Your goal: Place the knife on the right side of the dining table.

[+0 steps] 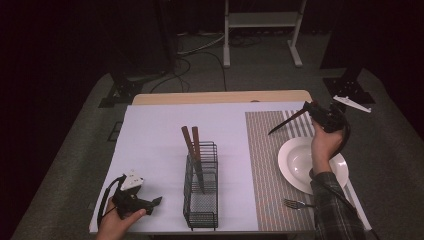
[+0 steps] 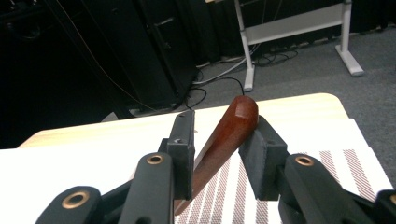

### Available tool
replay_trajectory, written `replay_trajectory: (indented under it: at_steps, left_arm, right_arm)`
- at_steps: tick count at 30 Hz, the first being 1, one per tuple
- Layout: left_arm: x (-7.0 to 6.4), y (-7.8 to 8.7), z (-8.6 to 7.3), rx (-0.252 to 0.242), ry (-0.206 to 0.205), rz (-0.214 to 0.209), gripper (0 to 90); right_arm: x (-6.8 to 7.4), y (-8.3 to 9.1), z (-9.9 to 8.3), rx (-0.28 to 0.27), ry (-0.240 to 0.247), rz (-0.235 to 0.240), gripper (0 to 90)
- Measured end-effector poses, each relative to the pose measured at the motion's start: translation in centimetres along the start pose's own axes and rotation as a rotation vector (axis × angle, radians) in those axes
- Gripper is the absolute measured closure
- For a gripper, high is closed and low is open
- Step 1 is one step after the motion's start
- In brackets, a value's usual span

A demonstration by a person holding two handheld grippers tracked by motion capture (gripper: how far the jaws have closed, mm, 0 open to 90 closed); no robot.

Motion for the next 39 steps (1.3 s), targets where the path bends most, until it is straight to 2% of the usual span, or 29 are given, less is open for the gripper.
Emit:
replay_trajectory:
  at_steps: [18, 24, 39]
  left_arm:
    - [0.0, 0.0, 0.0, 0.000, 0.000, 0.000, 0.0]
    - [0.0, 0.0, 0.0, 0.000, 0.000, 0.000, 0.0]
    - [0.0, 0.0, 0.0, 0.000, 0.000, 0.000, 0.0]
  right_arm:
    - [-2.4, 0.5, -1.1, 0.062, 0.001, -0.040, 59.7]
    - [-2.9, 0.6, -1.5, 0.076, -0.012, -0.047, 56.4]
    - [-4.6, 1.0, -2.6, 0.102, -0.086, -0.075, 52.1]
Point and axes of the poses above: each handheld gripper's, and its own axes: y roughly backward along the jaws, z roughly out of its top, x roughly to its left, the point moved 6 cm from there along -y, roughly forward along the jaws, and after that the axes turned 14 degrees about -x, right-handed, at the moved point
